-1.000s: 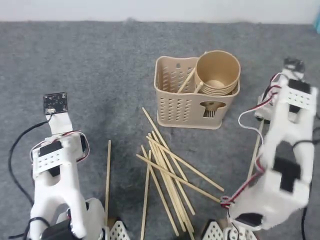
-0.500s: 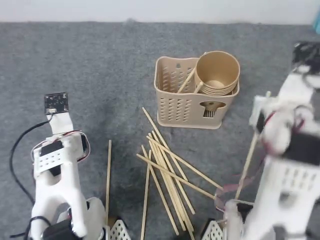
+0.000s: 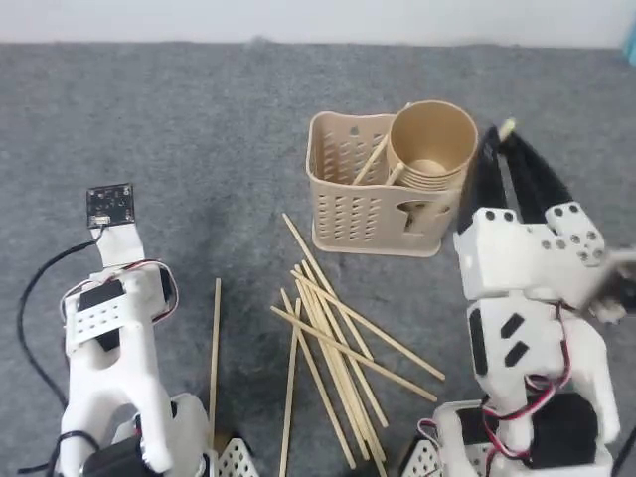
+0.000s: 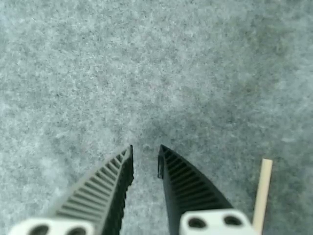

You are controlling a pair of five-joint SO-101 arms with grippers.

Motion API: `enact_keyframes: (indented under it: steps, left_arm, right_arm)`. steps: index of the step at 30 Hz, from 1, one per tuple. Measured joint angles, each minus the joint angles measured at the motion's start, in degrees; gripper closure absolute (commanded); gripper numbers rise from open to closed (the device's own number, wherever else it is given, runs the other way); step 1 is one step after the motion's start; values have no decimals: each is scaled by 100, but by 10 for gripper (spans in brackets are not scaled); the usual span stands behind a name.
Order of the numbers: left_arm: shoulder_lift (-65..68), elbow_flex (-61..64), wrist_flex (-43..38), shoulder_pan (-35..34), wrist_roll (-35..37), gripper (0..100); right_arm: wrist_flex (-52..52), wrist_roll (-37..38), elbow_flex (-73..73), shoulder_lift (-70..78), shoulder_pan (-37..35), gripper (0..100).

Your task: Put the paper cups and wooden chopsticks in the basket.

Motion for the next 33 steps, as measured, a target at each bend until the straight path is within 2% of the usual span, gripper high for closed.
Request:
enact_keyframes:
  steps: [5,11,14,18,21,27,33]
  left_arm:
    - [0,0,0,0,0,920]
    - [0,0,0,0,0,920]
    - [0,0,0,0,0,920]
    - [0,0,0,0,0,920]
    - [0,0,0,0,0,920]
    - [0,0,0,0,0,920]
    - [0,0,0,0,0,920]
  right_arm:
    - [-1459,-615,0,167,-580,991]
    - [-3270,-422,-62,1582,-668,991]
    - [-3622,-281,-62,2356,-686,991]
    - [-3587,-264,-62,2787,-659,989]
    - [-3138,-264,18,2857,-695,976]
    - [-1829,-264,229,2857,-1073,798]
    - [-1011,-264,264,2813,-1407,823]
